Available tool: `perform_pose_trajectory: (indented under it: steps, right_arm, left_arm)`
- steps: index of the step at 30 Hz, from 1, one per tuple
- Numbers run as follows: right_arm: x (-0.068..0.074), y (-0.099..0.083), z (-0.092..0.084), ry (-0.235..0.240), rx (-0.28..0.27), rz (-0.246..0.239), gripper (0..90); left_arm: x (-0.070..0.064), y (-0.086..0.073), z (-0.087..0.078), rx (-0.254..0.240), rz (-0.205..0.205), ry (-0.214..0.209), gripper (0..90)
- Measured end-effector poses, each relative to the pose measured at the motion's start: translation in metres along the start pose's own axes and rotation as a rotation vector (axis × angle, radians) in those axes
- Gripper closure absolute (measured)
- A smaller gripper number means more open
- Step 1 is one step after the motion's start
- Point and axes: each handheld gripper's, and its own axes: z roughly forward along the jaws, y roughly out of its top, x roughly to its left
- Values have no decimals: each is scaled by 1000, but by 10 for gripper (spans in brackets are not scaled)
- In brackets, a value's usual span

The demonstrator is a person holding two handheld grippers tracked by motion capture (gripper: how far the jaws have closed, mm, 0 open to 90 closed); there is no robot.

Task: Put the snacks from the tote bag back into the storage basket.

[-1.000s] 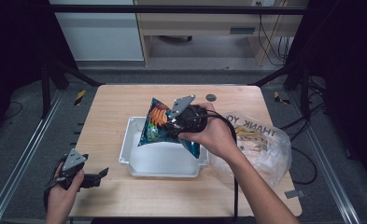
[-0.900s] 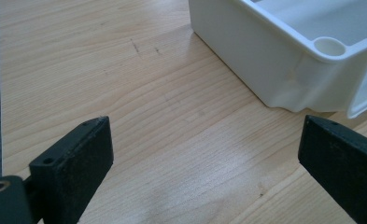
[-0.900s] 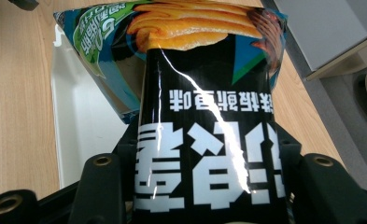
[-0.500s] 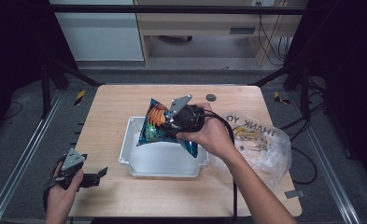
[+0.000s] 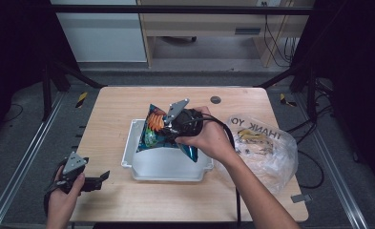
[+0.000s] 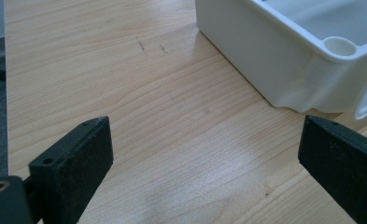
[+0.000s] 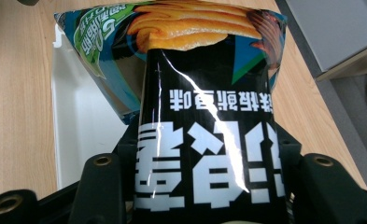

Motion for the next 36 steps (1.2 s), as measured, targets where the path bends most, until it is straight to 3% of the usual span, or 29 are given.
perform_pose_trajectory:
  steps: [11,36]
  right_arm:
    - [2,-1,15,20,5,13,467]
    - [12,-19,41,69,39,28,467]
  left_arm:
    - [4,-1,-1,-7,-20,0,28]
    - [5,-1,-1,0,-13,-5,28]
